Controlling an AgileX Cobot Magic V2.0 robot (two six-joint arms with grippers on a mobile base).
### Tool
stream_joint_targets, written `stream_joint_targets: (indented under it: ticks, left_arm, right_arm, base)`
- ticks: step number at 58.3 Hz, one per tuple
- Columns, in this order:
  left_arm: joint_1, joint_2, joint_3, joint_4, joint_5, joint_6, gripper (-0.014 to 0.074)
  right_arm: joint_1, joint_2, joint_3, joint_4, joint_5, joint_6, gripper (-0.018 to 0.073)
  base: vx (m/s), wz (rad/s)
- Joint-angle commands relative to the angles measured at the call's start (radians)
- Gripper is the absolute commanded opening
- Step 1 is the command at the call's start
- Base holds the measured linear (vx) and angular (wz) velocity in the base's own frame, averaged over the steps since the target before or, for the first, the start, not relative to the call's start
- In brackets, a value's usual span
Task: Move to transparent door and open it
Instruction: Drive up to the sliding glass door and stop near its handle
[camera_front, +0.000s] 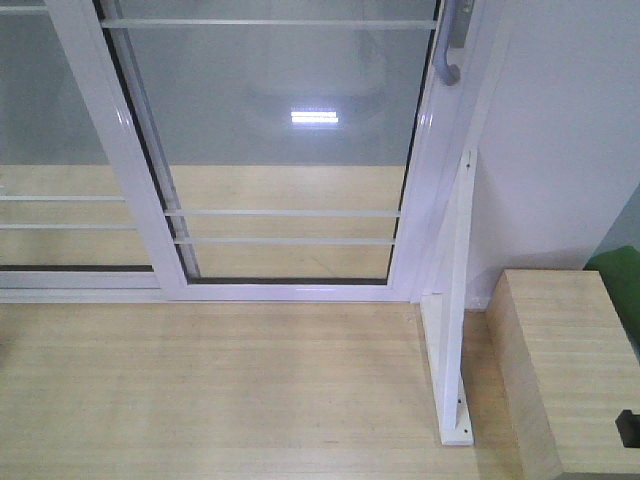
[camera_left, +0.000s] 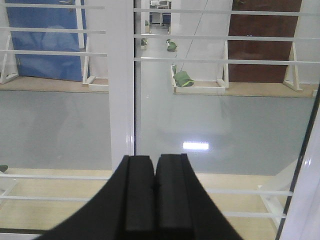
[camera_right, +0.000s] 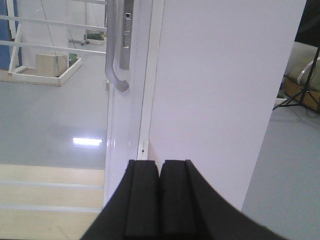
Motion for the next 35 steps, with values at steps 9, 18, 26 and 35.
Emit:
stream_joint_targets:
  ticks: [9, 18, 26, 35]
  left_arm:
    - [-0.004, -0.002, 0.031, -0.004, -0.08, 0.001, -0.0006]
    - [-0.004, -0.002, 0.031, -0.004, -0.08, 0.001, -0.0006]
    - [-0.004, -0.002, 0.031, -0.004, -0.08, 0.001, -0.0006]
    - [-0.004, -0.002, 0.031, -0.004, -0.08, 0.001, -0.0006]
  right_arm:
    - [-0.006, -0.008, 0.014, 0.0, -0.085, -0.002, -0.0008]
    - [-0.006, -0.008, 0.014, 0.0, -0.085, -0.002, -0.0008]
    - [-0.006, -0.008, 0.014, 0.0, -0.085, -0.002, -0.0008]
    - [-0.006, -0.008, 0.014, 0.0, -0.085, -0.002, -0.0008]
  base:
    - [0.34, -0.01]
    - [0.29, 0.02]
    - [0.24, 0.02]
    - [0.21, 0.02]
